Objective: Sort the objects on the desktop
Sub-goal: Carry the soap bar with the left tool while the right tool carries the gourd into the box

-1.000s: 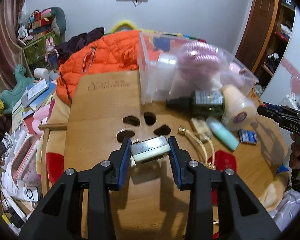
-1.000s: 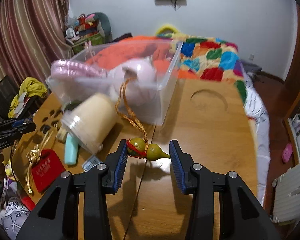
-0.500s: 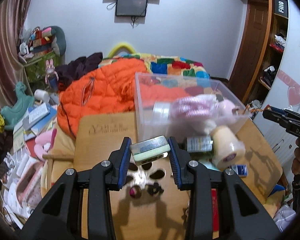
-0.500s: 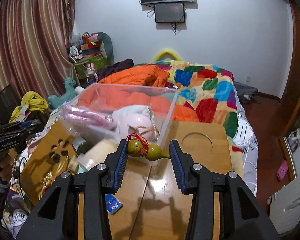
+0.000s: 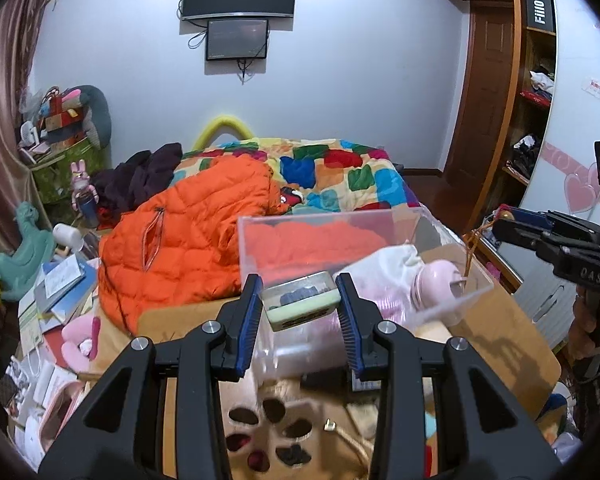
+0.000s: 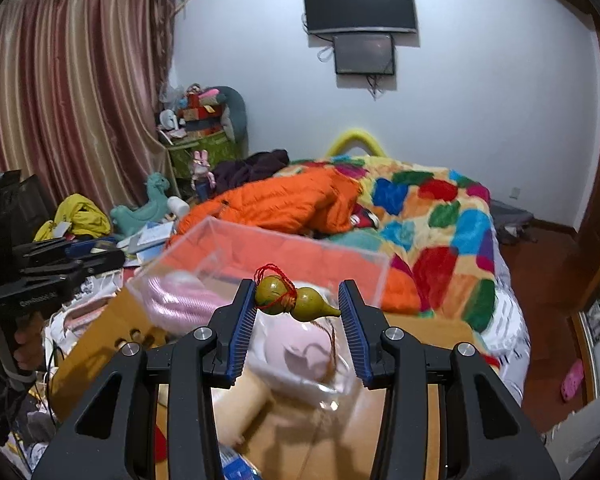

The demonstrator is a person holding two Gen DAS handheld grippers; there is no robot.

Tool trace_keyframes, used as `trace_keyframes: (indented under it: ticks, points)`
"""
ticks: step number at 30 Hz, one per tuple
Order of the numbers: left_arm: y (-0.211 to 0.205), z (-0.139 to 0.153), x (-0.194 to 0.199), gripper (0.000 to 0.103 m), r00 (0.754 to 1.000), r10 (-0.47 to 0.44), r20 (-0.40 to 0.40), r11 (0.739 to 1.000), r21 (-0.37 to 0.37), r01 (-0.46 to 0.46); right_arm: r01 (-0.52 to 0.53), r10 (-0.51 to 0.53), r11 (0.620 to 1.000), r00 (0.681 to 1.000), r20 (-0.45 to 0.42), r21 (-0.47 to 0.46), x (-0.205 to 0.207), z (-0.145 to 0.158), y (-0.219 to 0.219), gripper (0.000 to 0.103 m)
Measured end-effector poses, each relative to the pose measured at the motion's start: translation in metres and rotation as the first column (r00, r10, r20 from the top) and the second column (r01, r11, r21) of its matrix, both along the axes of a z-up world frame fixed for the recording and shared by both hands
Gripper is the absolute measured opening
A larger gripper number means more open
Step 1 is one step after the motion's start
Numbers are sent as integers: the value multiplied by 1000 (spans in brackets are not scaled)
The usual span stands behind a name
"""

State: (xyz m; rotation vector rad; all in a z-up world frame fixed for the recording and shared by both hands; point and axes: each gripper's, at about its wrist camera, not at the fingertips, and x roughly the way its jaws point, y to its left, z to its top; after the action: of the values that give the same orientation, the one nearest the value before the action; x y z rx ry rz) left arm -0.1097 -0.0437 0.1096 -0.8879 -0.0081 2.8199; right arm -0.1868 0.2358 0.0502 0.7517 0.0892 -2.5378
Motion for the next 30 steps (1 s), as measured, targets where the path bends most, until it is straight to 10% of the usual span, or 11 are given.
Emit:
trace_keyframes:
  ticks: [30]
  points:
    - [38,-9,-22,51,996,-66,53,998,3,66,-34,36,999,989,140,-13,-11,-41,-20,39]
